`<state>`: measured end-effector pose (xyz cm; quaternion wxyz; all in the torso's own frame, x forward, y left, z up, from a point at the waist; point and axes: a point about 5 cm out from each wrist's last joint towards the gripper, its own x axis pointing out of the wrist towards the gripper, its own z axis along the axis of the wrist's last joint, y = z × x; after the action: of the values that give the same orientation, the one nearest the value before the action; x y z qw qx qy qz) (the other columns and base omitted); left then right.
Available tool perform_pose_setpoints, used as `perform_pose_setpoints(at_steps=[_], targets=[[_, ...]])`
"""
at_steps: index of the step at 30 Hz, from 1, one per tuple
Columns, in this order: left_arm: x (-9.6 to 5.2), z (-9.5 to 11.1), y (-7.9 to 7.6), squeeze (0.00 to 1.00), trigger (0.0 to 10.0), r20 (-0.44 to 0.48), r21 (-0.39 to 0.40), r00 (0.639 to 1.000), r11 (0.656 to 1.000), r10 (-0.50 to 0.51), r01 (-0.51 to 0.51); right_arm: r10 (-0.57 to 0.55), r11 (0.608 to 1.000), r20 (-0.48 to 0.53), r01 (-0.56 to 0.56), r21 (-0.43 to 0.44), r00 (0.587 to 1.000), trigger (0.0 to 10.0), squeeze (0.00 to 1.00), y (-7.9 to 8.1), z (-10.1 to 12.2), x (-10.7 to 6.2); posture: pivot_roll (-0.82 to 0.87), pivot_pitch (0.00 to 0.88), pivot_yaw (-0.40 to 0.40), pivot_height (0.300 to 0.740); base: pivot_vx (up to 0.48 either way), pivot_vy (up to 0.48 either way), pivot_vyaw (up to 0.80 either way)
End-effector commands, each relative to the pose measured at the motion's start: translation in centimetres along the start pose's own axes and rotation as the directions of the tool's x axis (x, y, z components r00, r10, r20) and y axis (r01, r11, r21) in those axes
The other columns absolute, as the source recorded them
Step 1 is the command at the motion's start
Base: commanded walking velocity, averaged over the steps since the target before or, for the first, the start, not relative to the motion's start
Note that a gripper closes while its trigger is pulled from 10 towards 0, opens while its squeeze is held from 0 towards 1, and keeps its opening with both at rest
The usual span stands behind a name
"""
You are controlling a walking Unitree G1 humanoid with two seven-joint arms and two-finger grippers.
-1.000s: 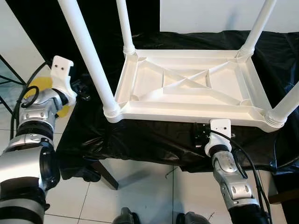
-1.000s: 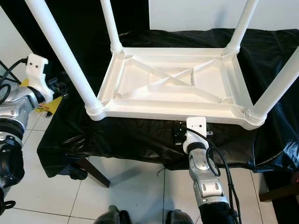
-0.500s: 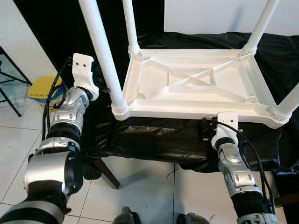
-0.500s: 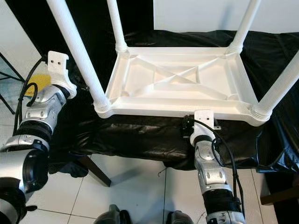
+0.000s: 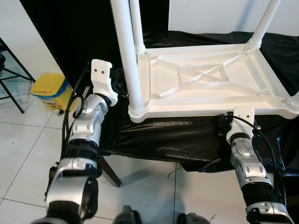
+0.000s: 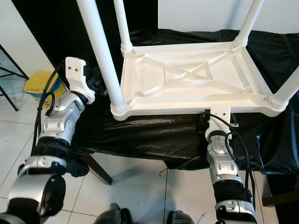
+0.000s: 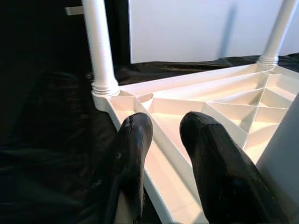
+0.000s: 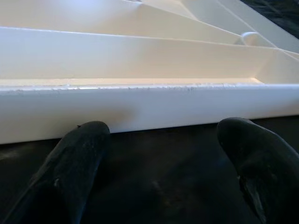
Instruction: Building children table
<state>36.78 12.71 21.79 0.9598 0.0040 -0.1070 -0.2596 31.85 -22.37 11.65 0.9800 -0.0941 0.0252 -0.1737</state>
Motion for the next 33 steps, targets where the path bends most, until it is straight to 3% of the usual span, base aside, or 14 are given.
perform_pose_setpoints(at_steps=[1, 5, 7, 12, 25, 26, 29, 30, 33], targets=[[0.6, 0.1, -2.0, 0.0, 10.0, 0.002, -0.009, 0.997, 0.997, -0.082, 0.082, -0.001, 1.0, 0.017, 0.001, -0.001, 1.0, 10.0, 0.0, 0.1, 0.4, 0.3, 0.0, 0.098, 0.039, 0.74, 0.0, 0.0, 0.0], [0.5, 0.0, -6.3, 0.0, 10.0, 0.019, -0.064, 0.983, 0.981, -0.182, 0.183, -0.047, 0.999, 0.004, 0.047, -0.012, 0.999, 10.0, 0.0, -1.2, 0.1, 1.0, 0.0, 0.094, 0.041, 0.74, 0.0, 0.0, 0.0], [0.4, 0.0, -6.8, 0.0, 10.0, 0.016, -0.069, 0.981, 0.978, -0.195, 0.195, -0.052, 0.999, 0.003, 0.052, -0.013, 0.999, 10.0, 0.0, -1.3, 0.1, 1.1, 0.0, 0.094, 0.041, 0.74, 0.0, 0.0, 0.0], [-0.1, 0.3, -10.2, 0.0, 10.0, 0.027, -0.121, 0.967, 0.96, -0.253, 0.254, -0.08, 0.996, 0.003, 0.08, -0.028, 0.997, 10.0, 0.0, -2.2, -0.1, 1.6, 0.0, 0.09, 0.041, 0.74, 0.0, 0.0, 0.0], [-0.3, 1.5, -14.6, 0.0, 10.0, 0.059, -0.227, 0.947, 0.92, -0.316, 0.321, -0.091, 0.996, -0.019, 0.09, -0.021, 0.996, 10.0, 0.0, -2.8, -0.7, 2.5, 0.01, 0.091, 0.042, 0.74, 0.0, 0.0, 0.0], [-0.4, 1.8, -15.5, 0.0, 10.0, 0.066, -0.239, 0.935, 0.904, -0.349, 0.354, -0.071, 0.997, -0.024, 0.071, -0.012, 0.997, 10.0, 0.0, -2.3, -0.6, 2.8, 0.01, 0.095, 0.043, 0.74, 0.0, 0.0, 0.0], [-0.5, 1.9, -15.8, 0.0, 10.0, 0.064, -0.242, 0.933, 0.901, -0.355, 0.36, -0.067, 0.998, -0.024, 0.067, -0.011, 0.997, 10.0, 0.0, -2.2, -0.6, 2.9, 0.01, 0.095, 0.043, 0.74, 0.0, 0.0, 0.0], [-0.6, 2.2, -16.6, 0.0, 10.0, 0.076, -0.261, 0.917, 0.879, -0.393, 0.398, -0.053, 0.999, -0.022, 0.053, -0.006, 0.998, 10.0, 0.0, -1.4, -0.4, 3.0, 0.02, 0.099, 0.041, 0.74, 0.0, 0.0, 0.0], [-0.8, 2.4, -17.2, 0.0, 10.0, 0.088, -0.285, 0.901, 0.856, -0.424, 0.431, -0.043, 0.999, -0.02, 0.043, -0.001, 0.999, 10.0, 0.0, -0.7, -0.3, 3.0, 0.02, 0.099, 0.041, 0.74, 0.0, 0.0, 0.0]])
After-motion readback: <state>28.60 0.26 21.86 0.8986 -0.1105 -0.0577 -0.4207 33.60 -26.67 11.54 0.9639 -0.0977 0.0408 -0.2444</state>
